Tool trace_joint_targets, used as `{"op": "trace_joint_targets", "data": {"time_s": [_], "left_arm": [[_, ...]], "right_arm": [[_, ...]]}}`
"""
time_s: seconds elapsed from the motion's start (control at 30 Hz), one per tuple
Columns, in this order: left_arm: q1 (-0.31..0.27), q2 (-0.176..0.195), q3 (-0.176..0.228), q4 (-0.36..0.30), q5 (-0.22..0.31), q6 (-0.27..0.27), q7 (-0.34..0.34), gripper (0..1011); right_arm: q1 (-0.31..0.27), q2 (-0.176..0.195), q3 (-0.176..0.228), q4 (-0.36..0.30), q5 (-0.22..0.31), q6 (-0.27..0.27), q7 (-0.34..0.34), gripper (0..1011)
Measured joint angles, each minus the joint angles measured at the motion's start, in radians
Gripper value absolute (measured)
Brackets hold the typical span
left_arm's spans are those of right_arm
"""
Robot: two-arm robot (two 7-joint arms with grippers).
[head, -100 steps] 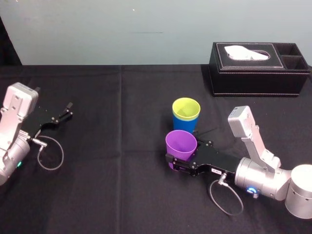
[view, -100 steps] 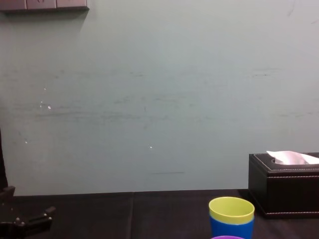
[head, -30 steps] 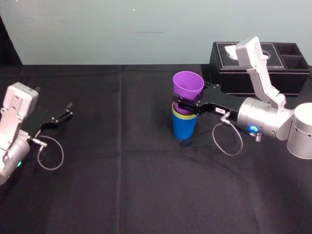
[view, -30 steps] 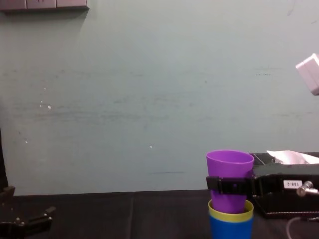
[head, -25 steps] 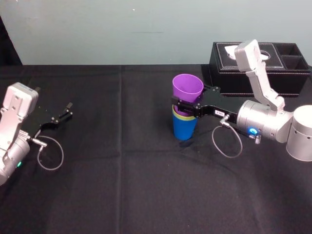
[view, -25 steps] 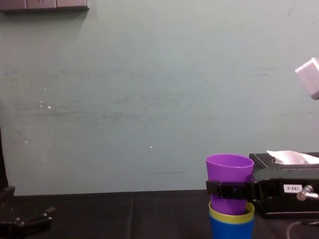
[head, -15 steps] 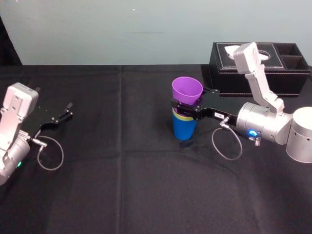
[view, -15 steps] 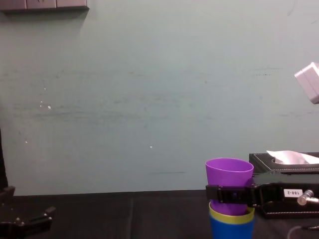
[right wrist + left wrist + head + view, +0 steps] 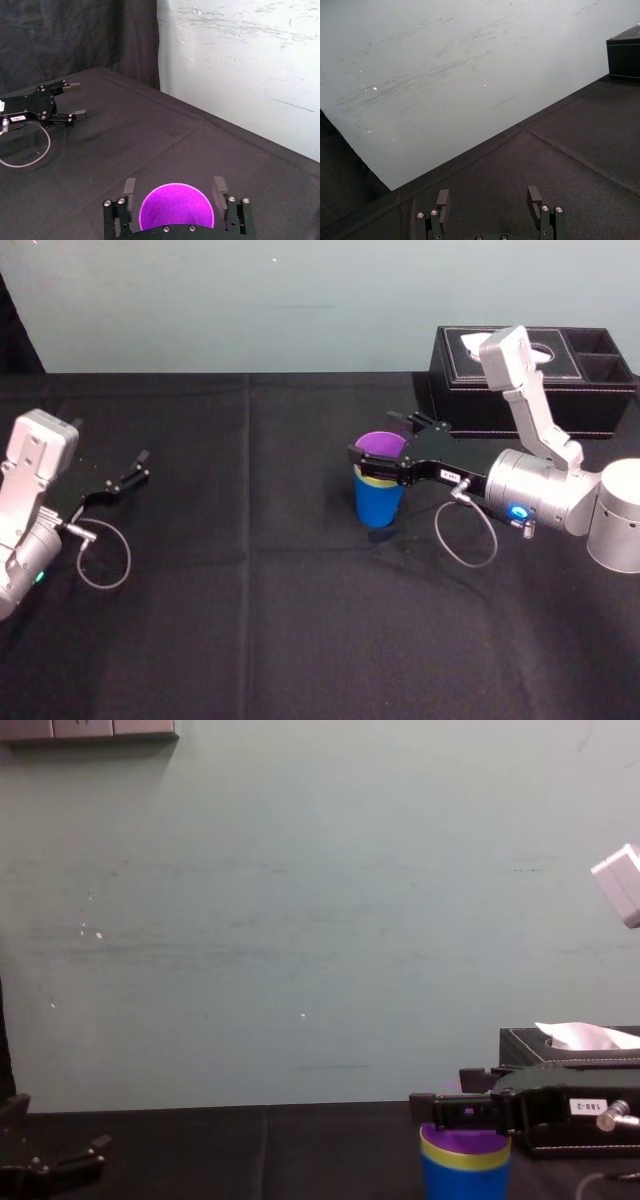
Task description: Stack the three plastic cups sequentially using one hand.
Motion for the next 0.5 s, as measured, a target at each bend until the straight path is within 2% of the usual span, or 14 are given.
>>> {"op": "trace_joint_targets", "data": {"time_s": [0.07, 0.27, 0.5], "left_arm": [[0.000, 0.000, 0.000, 0.000, 0.000, 0.000, 0.000, 1011], [0.000, 0.000, 0.000, 0.000, 0.000, 0.000, 0.000, 1011], [0.000, 0.000, 0.000, 0.000, 0.000, 0.000, 0.000, 1011]], "right_arm": [[0.000, 0.000, 0.000, 0.000, 0.000, 0.000, 0.000, 997], [0.000, 0.000, 0.002, -0.002, 0.001, -0.001, -0.001, 1002], [-0.041, 0.004, 0.044, -0.040, 0.005, -0.047, -0.051, 1002]]}}
